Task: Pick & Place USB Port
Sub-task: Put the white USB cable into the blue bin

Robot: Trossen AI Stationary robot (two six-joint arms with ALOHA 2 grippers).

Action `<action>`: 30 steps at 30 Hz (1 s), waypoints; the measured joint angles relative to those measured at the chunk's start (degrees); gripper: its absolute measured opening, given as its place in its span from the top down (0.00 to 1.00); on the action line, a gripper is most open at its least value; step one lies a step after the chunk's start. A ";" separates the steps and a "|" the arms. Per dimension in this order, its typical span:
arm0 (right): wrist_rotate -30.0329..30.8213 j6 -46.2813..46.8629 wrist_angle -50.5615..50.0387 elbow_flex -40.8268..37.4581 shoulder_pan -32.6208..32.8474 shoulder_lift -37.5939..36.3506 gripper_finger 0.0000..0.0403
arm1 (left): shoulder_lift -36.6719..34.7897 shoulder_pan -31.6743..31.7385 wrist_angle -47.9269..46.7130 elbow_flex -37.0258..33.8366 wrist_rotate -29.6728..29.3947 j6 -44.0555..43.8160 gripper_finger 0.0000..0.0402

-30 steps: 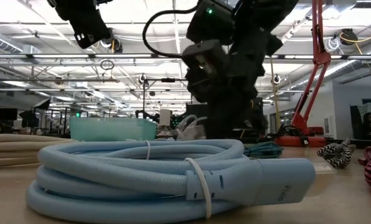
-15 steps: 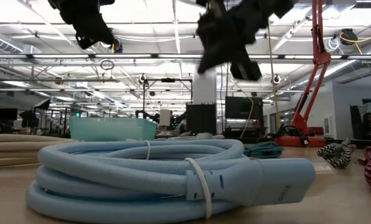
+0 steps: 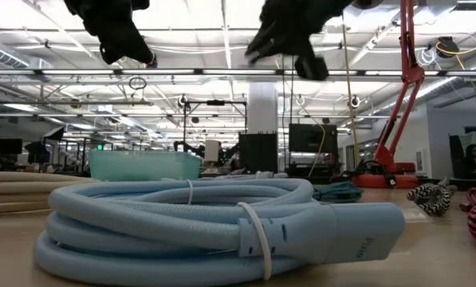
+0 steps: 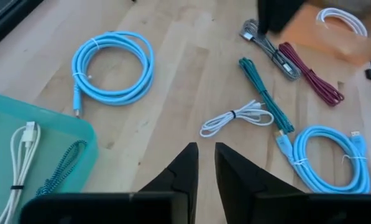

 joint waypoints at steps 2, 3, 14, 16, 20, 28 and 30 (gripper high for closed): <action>-3.01 1.67 1.05 -0.19 0.33 3.76 0.81 | 0.00 0.32 -0.16 0.00 0.02 0.16 0.85; -4.32 2.32 2.76 -0.10 0.53 5.58 0.77 | 0.00 0.42 -0.25 0.00 0.02 0.23 0.85; -2.85 0.18 5.33 0.05 2.01 15.08 0.57 | -0.02 -1.00 -1.69 -0.22 0.55 -1.21 0.84; -1.39 -1.19 4.08 -0.04 2.54 15.88 0.59 | -0.02 -1.30 -1.74 -0.58 0.57 -1.41 0.84; 0.18 -2.13 1.19 -0.13 3.50 16.93 0.62 | -0.04 -1.77 -1.67 -1.05 1.04 -2.45 0.84; 6.63 -4.34 -1.75 -0.06 5.46 17.22 0.63 | -0.02 -1.83 -1.68 -1.64 1.57 -3.03 0.84; 7.33 -4.17 -1.34 -0.02 5.52 17.97 0.63 | -0.02 -1.83 -1.69 -1.64 1.57 -3.07 0.84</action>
